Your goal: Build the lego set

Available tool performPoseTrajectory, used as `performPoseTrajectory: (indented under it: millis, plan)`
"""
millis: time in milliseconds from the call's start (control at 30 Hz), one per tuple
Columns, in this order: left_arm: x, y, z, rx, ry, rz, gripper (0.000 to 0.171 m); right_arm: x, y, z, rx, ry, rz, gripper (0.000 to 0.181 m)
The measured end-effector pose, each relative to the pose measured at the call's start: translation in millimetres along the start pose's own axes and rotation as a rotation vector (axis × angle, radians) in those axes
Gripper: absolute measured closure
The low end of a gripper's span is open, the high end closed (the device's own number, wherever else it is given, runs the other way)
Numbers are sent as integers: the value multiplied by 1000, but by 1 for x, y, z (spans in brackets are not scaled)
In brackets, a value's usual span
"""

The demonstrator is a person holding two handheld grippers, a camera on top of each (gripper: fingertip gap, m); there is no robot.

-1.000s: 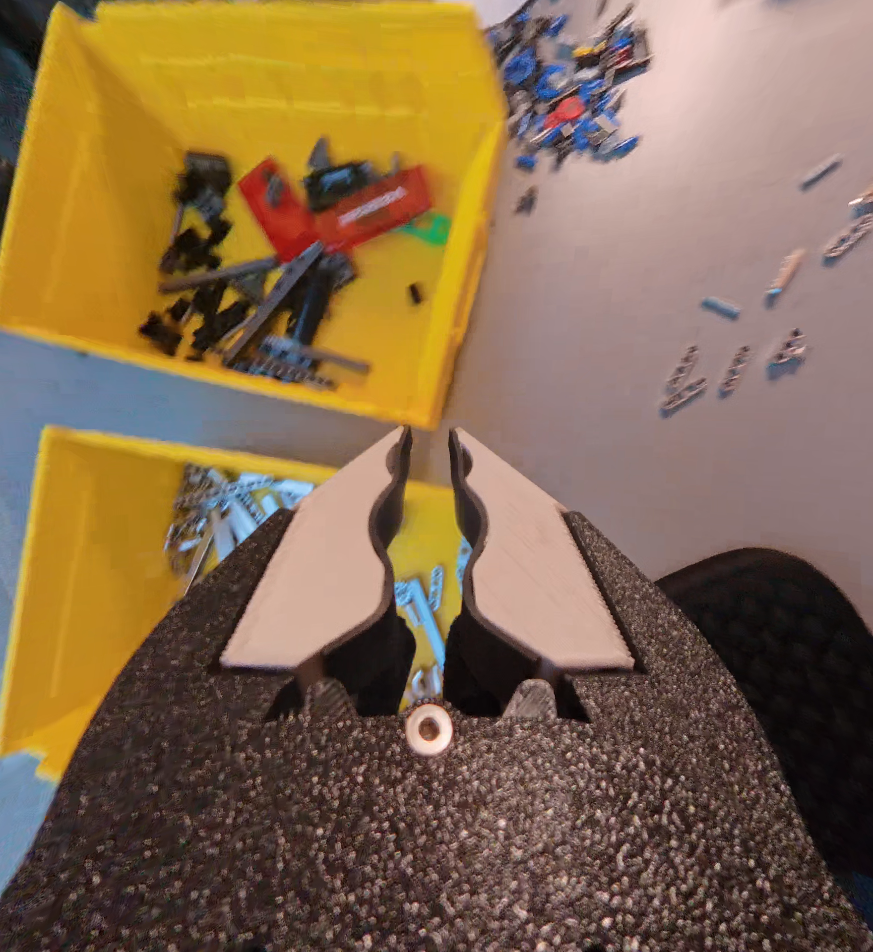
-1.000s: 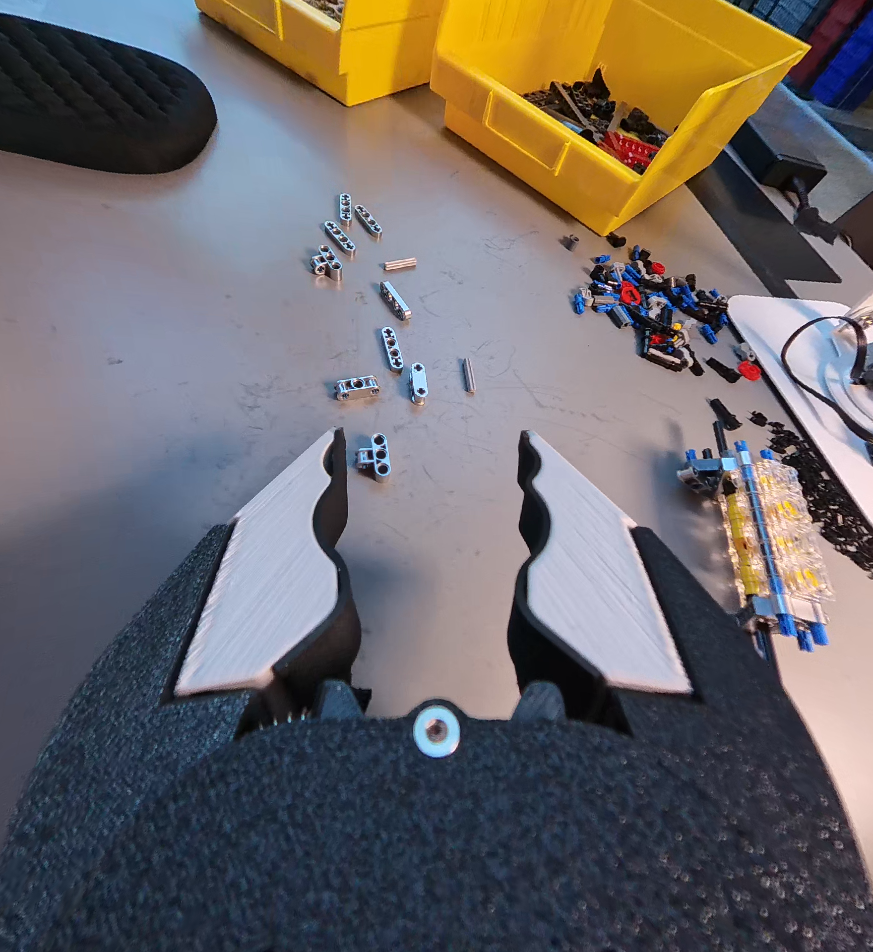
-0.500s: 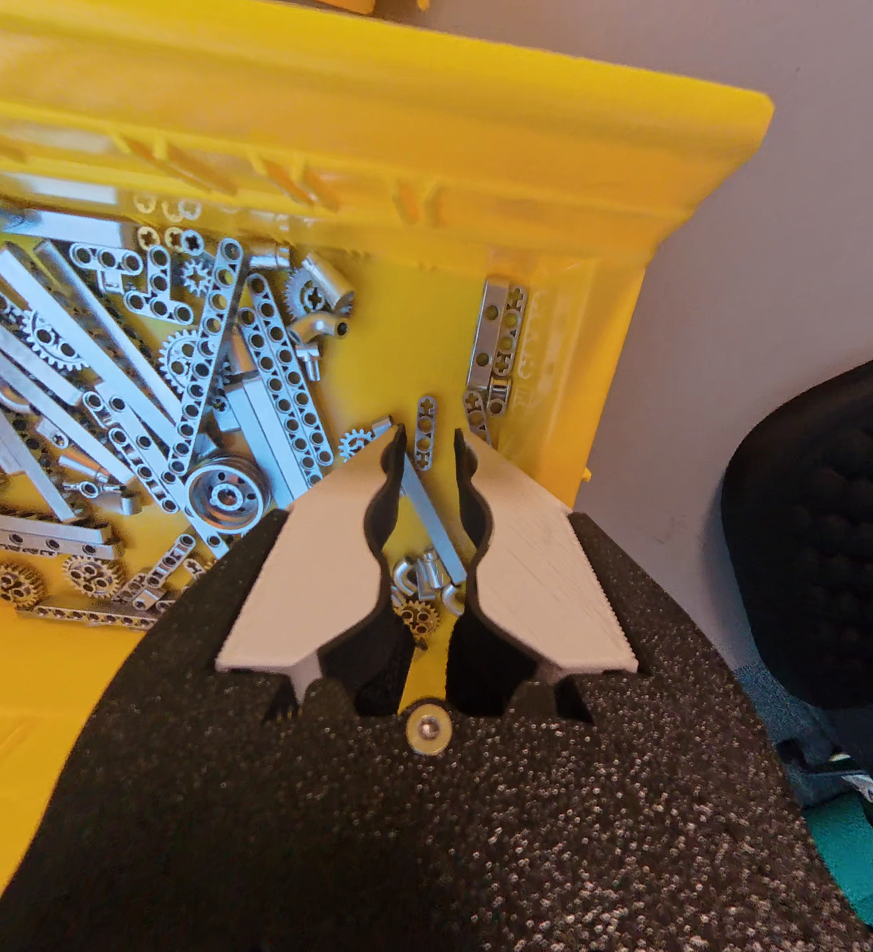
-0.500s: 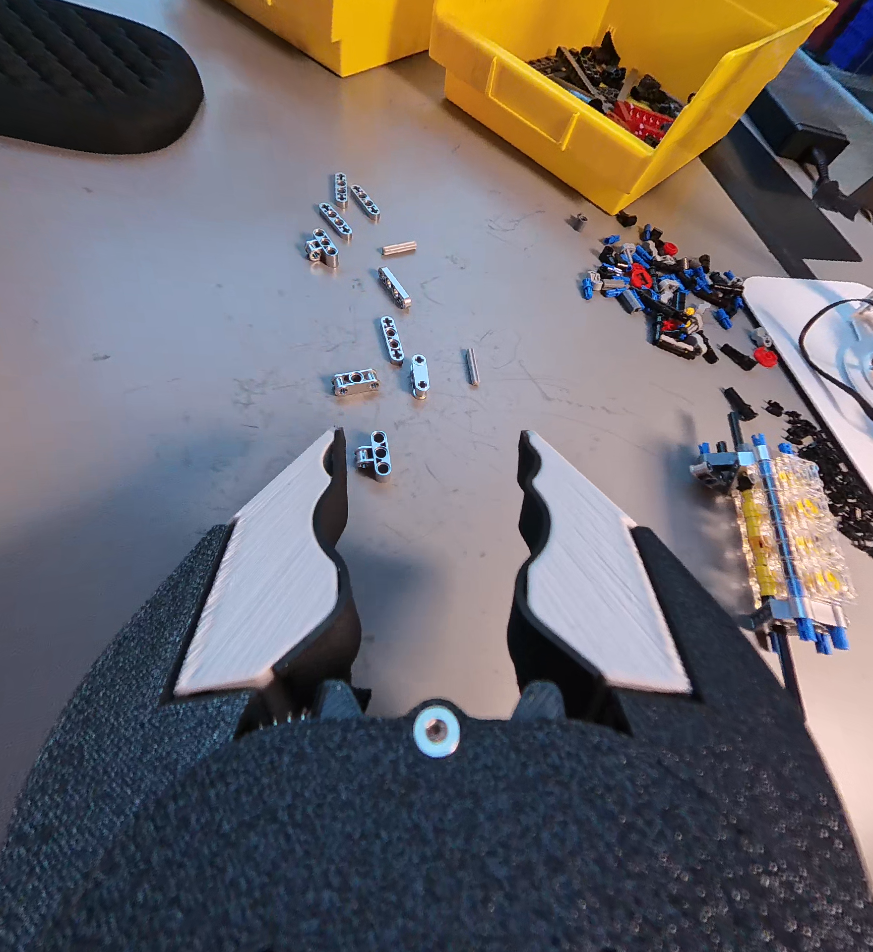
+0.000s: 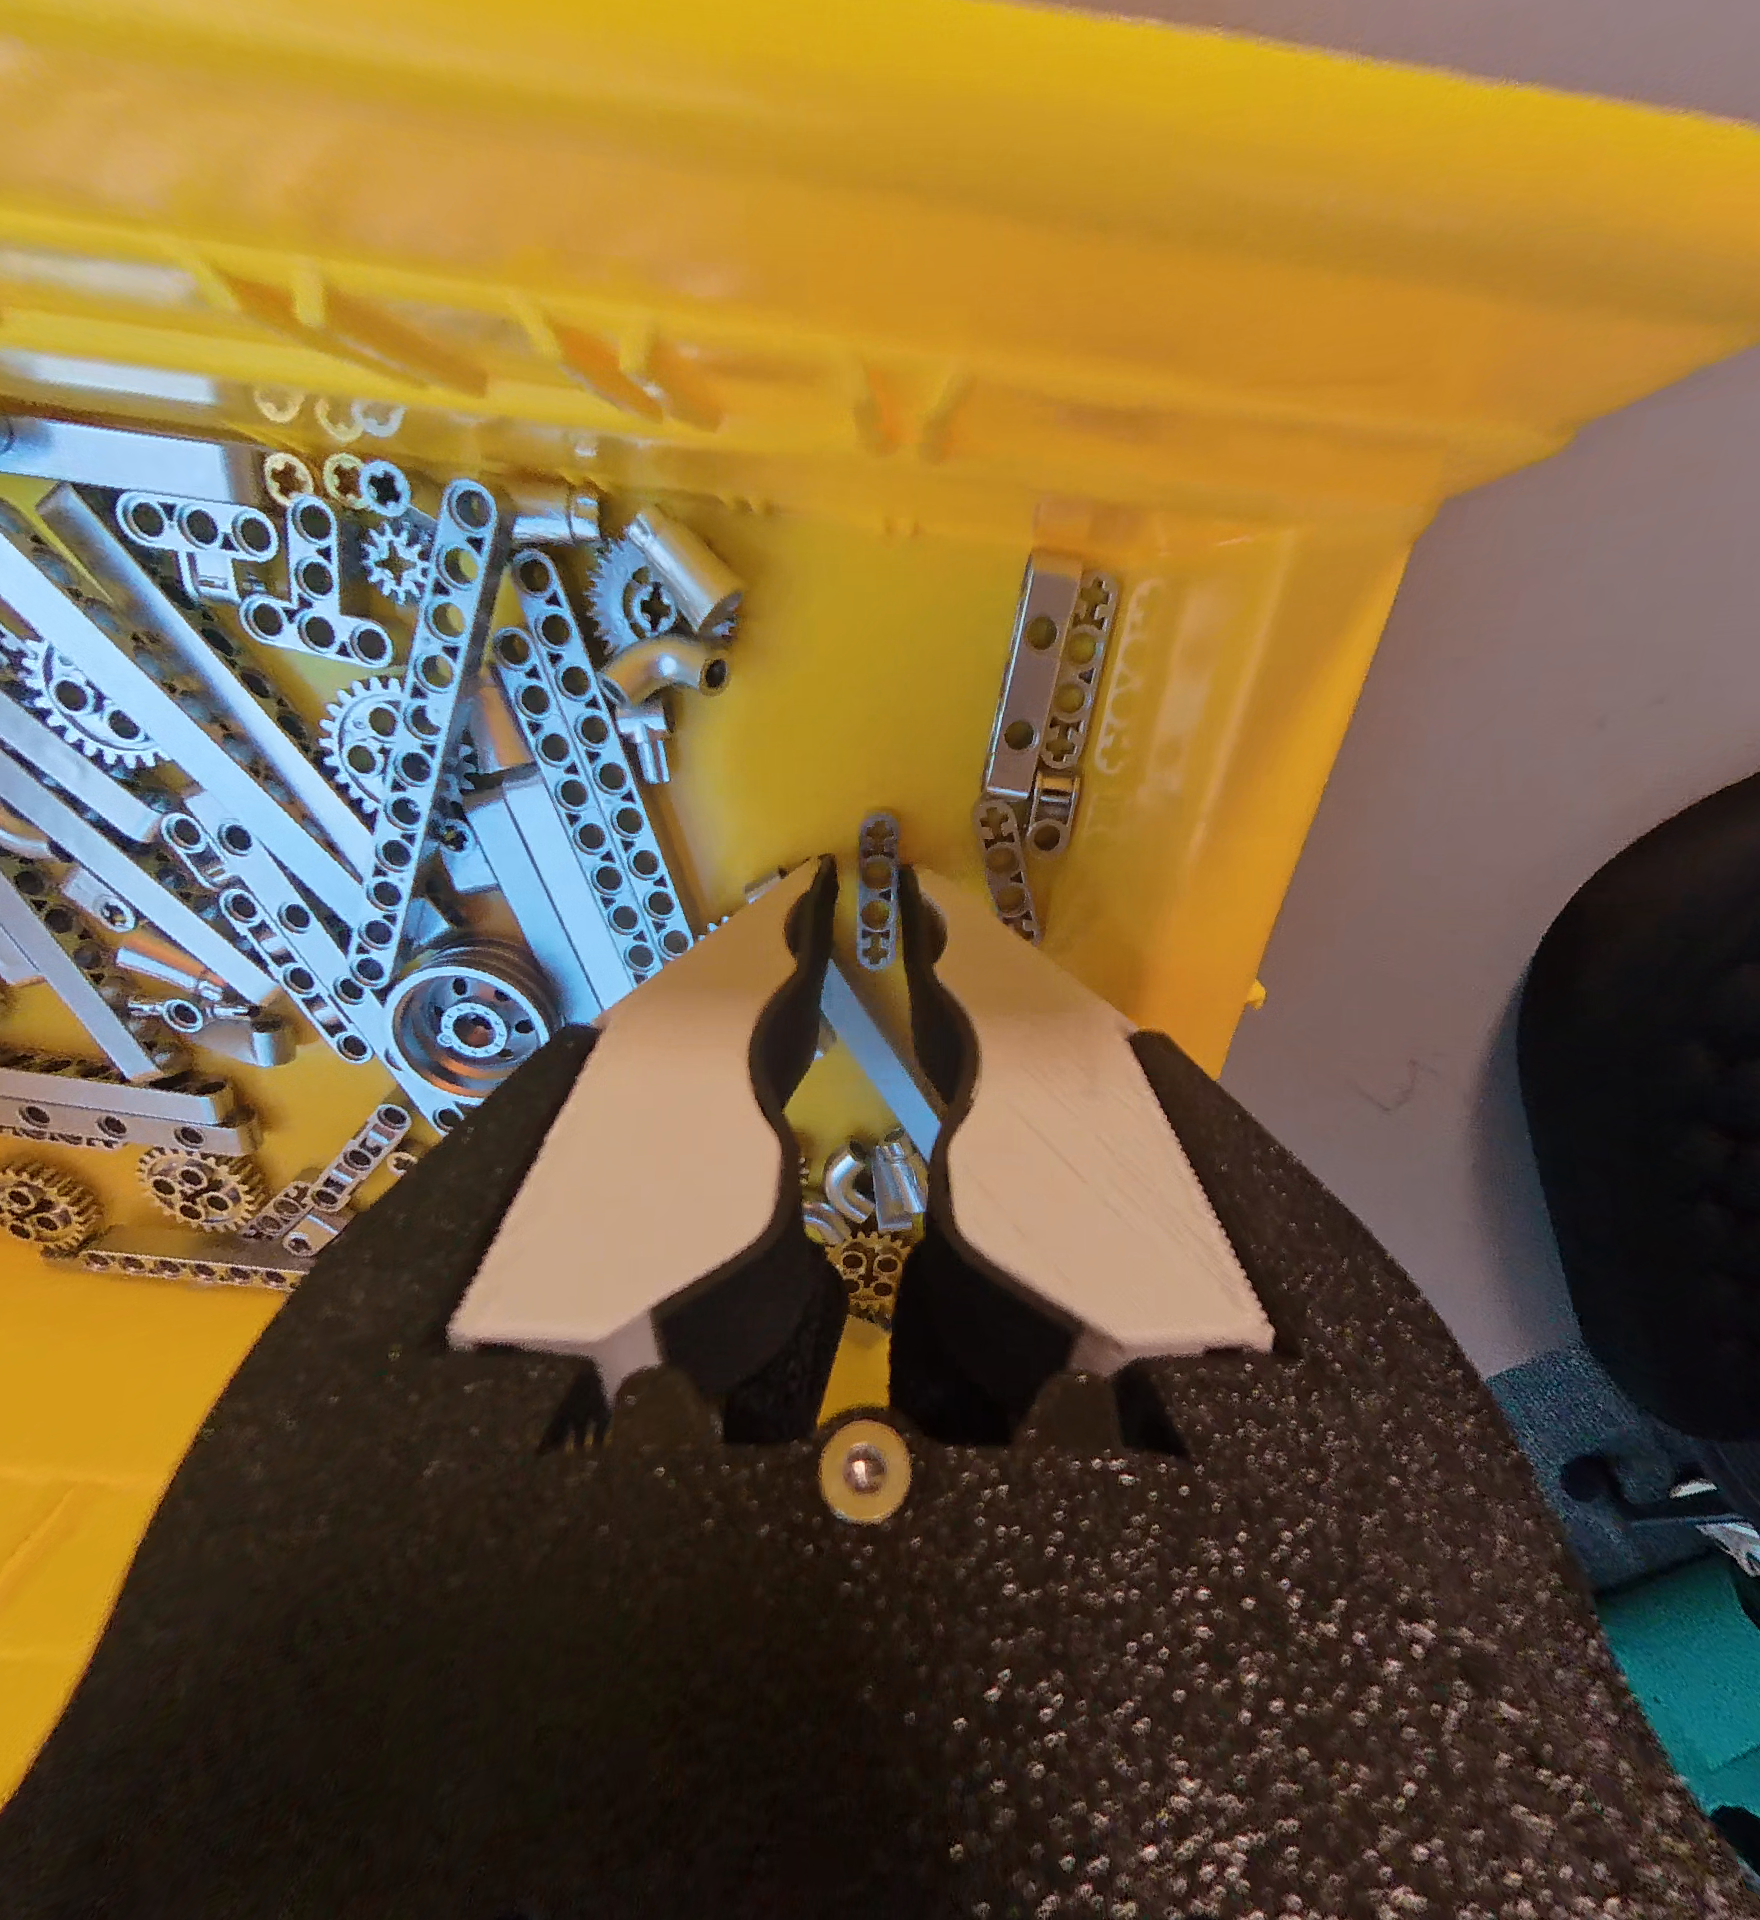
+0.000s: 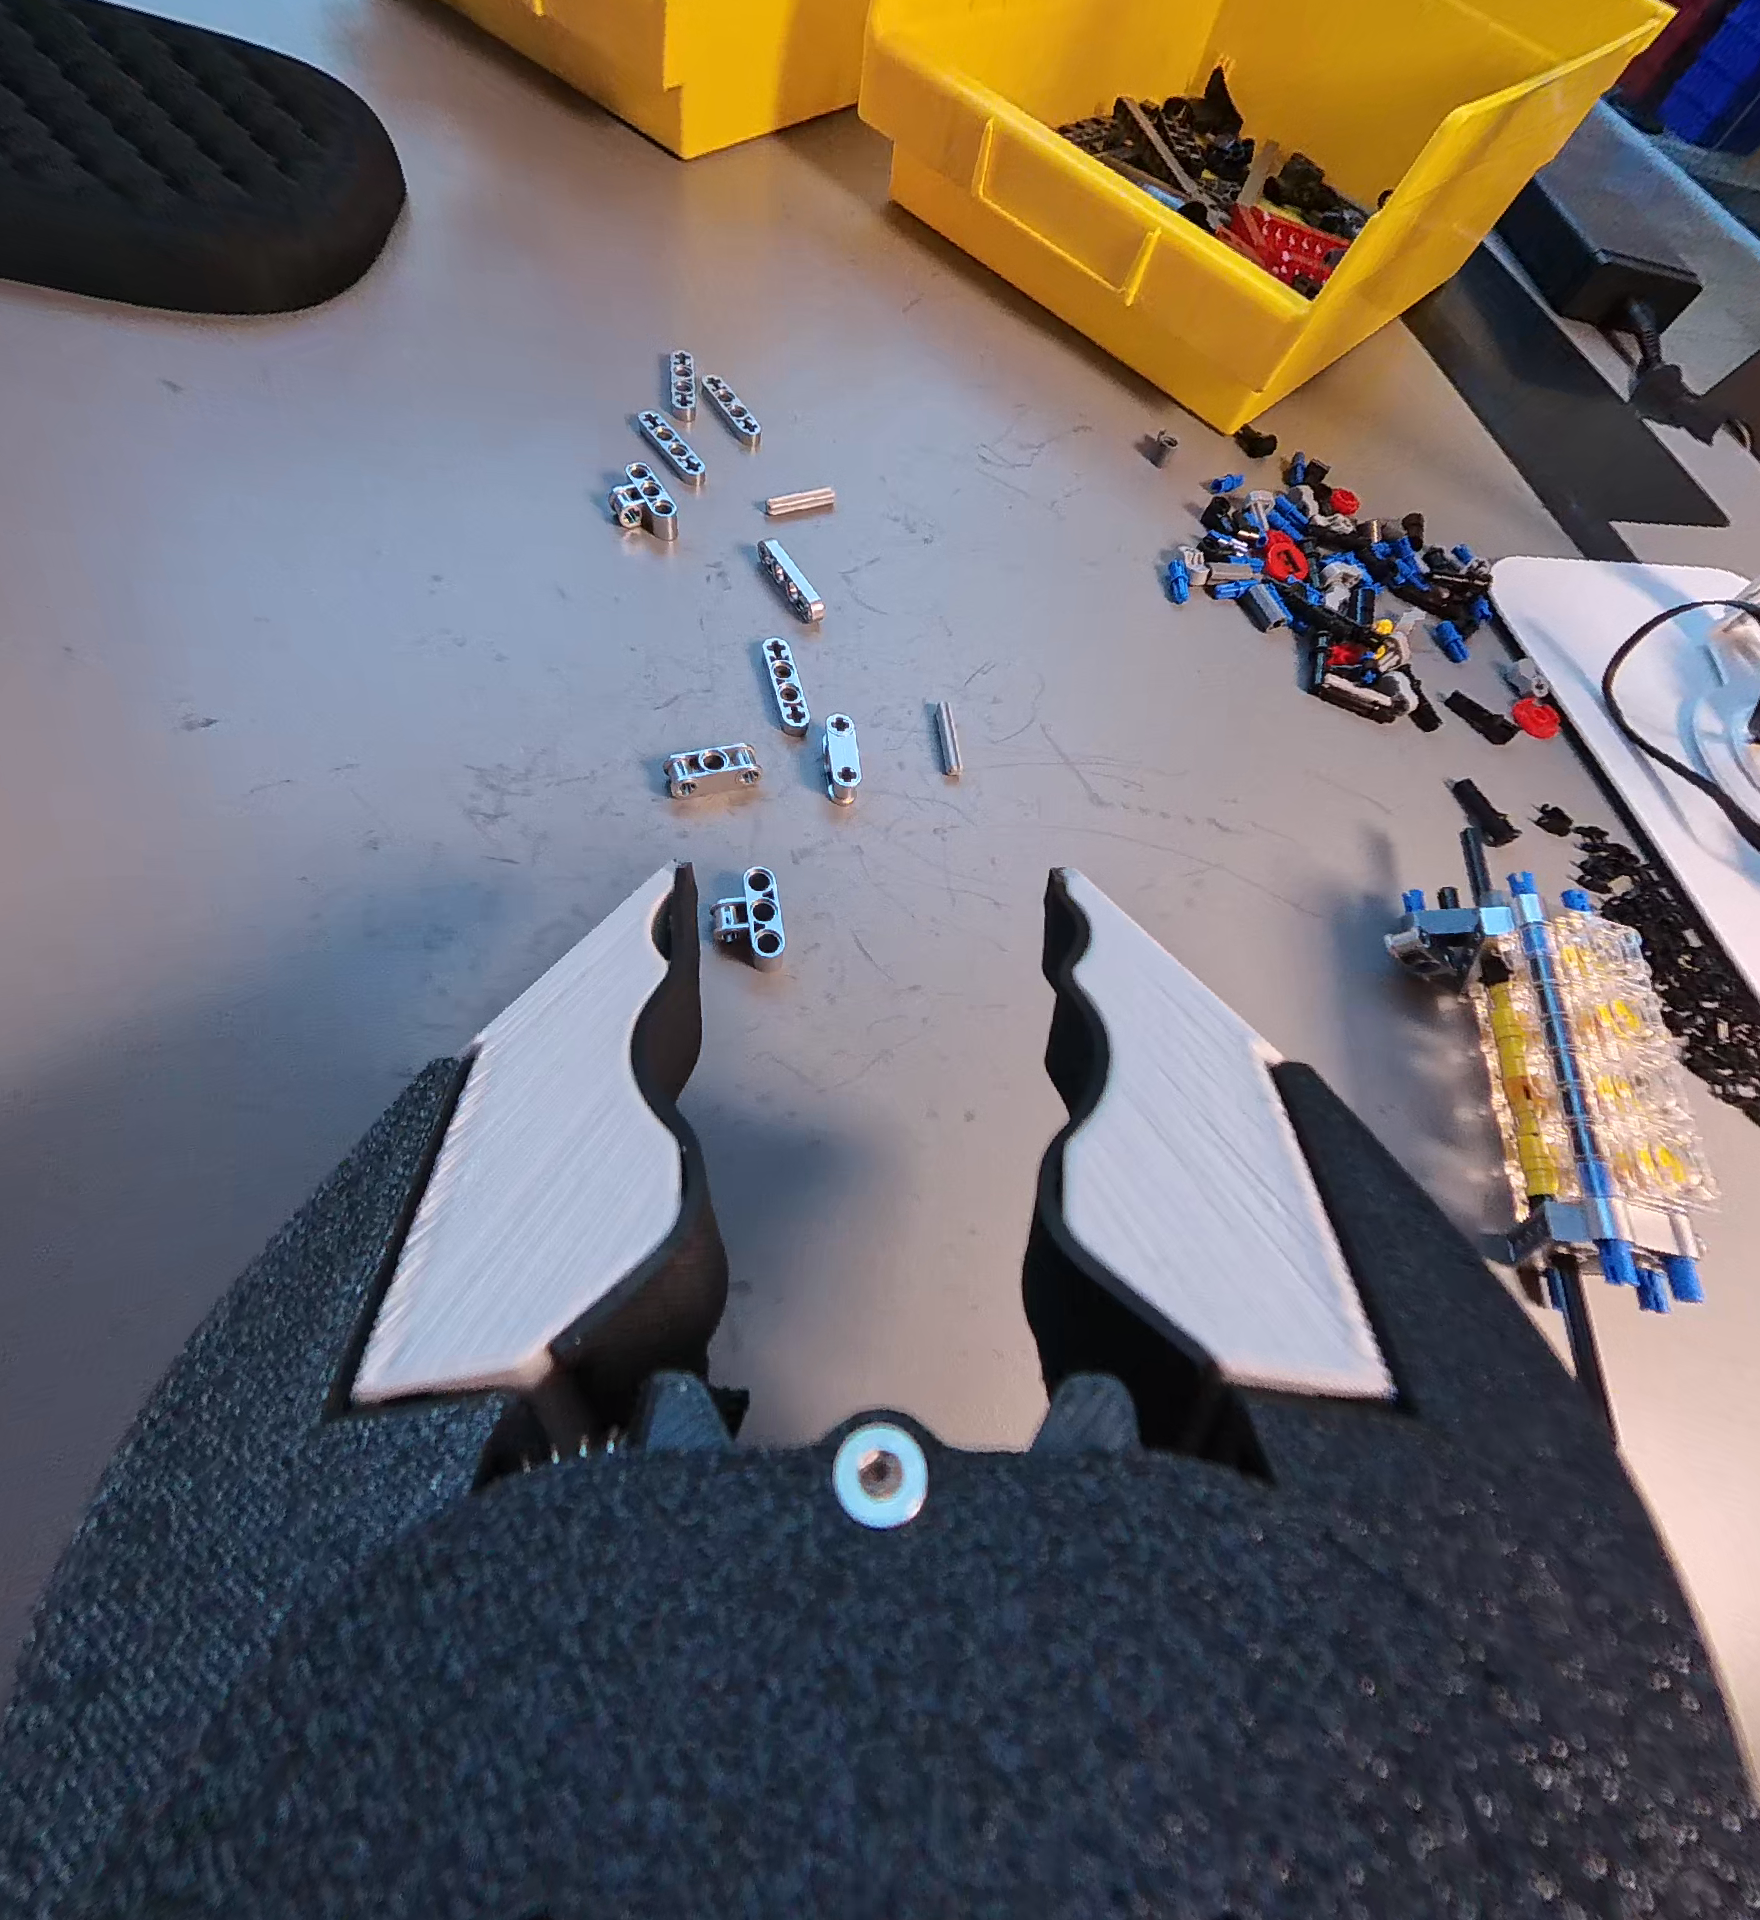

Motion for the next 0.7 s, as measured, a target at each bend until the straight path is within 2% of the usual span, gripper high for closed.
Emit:
performPoseTrajectory:
  millis: [200, 367, 467, 567, 633, 700]
  plan:
    - [0, 0, 2, 22, -1, 3, 165, 0, 0, 0, -4, 3, 2, 116]
    - [-5, -1, -1, 77, -98, 18, 166, 0, 0, 1, -12, 5, 7, 116]
    - [-39, -11, -6, 63, -167, -106, 166, -1, 0, 0, -11, 9, 2, 116]
    - [-80, -31, -31, 120, -226, -227, 166, 0, 0, 0, -8, 4, 4, 116]
    - [-93, -48, -58, 183, -190, -292, 165, 0, 0, 1, -15, 1, 6, 116]
    - [-90, -67, -86, 259, -127, -333, 165, -1, -1, 3, -21, -2, 3, 116]
Point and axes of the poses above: each gripper's, where its closed fingertips meet, x out along the fingers, y out of its underside, z = x × y across the jaws, the point moved 9 cm from there along -x, back along the fingers, and after that the axes turned 5 degrees about y, right-handed, at the moved point
